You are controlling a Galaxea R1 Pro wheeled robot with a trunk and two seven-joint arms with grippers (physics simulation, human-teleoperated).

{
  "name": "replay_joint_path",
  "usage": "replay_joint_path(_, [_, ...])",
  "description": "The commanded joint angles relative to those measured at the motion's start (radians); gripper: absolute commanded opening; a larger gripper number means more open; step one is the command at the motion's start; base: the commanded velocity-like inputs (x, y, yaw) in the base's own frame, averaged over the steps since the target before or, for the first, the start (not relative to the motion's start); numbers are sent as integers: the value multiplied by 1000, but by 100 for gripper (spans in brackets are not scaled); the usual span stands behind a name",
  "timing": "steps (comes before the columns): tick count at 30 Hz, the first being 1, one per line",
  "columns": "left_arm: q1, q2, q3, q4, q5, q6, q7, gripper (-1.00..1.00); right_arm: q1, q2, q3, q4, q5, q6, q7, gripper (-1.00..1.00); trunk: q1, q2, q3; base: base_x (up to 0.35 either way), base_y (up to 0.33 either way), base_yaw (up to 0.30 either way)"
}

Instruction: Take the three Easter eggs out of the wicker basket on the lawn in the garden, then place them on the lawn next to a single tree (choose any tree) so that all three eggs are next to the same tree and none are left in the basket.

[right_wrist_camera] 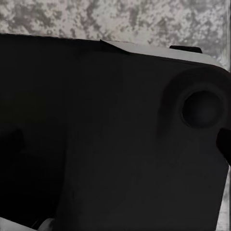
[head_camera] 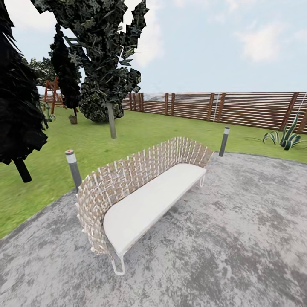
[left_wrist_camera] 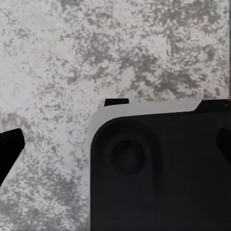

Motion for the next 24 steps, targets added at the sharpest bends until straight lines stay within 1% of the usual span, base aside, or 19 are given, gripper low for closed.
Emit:
replay_joint_path(1, [0,0,-1,0,-1,-3,1,100,0,0,7,0,-1,-2,0,100,0,0,-1,201,-67,0])
replay_joint_path(4, [0,0,-1,0,-1,-3,1,100,0,0,5,1,-4,-2,0,100,0,0,-1,116,-38,11])
replay_joint_path(8, [0,1,-1,0,-1,-9,1,100,0,0,6,3,-5,1,-1,100,0,0,-1,38,-13,159])
replay_joint_path(24, [0,0,-1,0,-1,-16,1,100,0,0,7,11,4,2,-2,100,0,0,-1,34,-23,271])
